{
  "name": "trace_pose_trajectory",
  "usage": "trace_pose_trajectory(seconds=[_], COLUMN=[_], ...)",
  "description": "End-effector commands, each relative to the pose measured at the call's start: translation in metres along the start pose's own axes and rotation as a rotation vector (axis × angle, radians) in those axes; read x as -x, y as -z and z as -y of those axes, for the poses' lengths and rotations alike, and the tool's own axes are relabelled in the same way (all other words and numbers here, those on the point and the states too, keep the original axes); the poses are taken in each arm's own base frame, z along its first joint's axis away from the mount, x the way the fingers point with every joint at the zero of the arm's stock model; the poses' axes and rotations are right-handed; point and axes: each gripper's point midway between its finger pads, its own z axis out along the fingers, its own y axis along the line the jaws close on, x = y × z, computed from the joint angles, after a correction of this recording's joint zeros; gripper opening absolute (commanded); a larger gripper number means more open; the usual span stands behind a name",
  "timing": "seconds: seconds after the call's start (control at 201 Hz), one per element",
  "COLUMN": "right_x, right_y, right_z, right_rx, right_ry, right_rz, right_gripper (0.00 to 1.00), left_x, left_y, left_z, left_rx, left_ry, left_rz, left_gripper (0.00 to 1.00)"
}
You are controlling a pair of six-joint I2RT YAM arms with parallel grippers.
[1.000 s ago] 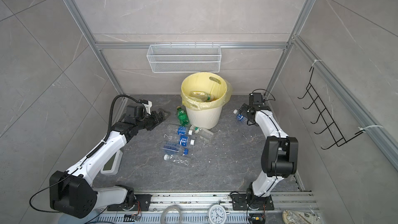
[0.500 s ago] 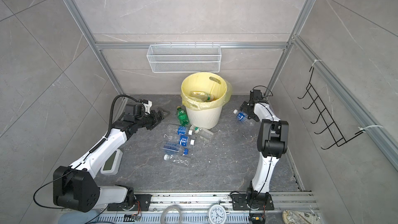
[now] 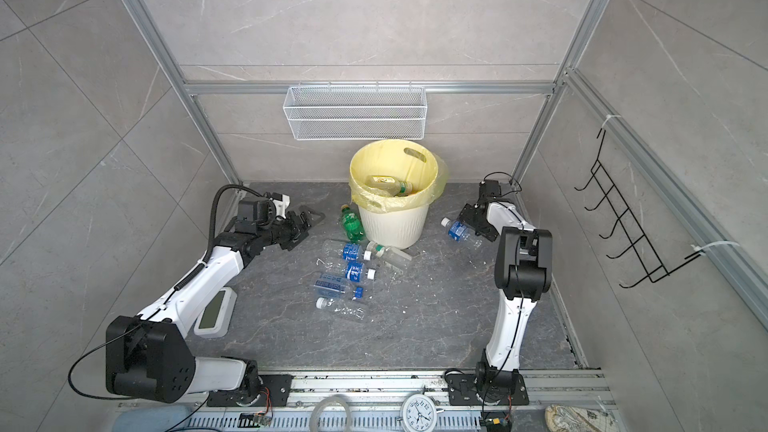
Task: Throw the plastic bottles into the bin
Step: 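Lower the right gripper onto the blue-labelled bottle lying beside the bin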
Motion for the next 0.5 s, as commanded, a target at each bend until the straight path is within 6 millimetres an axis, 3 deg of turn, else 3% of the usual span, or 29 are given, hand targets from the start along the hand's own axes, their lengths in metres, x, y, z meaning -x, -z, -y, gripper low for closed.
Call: trace_pose_trajectory(seconds=[0.0,0.498], right_x=[-0.007,-0.032], right_y=[0.007,0.029], right_z=[-0.009,-0.034], right_rx=[0.024,0.087], right_ry=[0.040,0.080], right_rz=[-0.008,-0.014], right_gripper=[0.99,0.99], left_x=[0.004,0.003], left_y=[0.003,0.003], left_z=[0.010,0.013], left_rx=[-0.049,-0.067], left_ry=[-0.013,-0.003], left_rz=[0.009,0.002], left_gripper=[1.00,1.00])
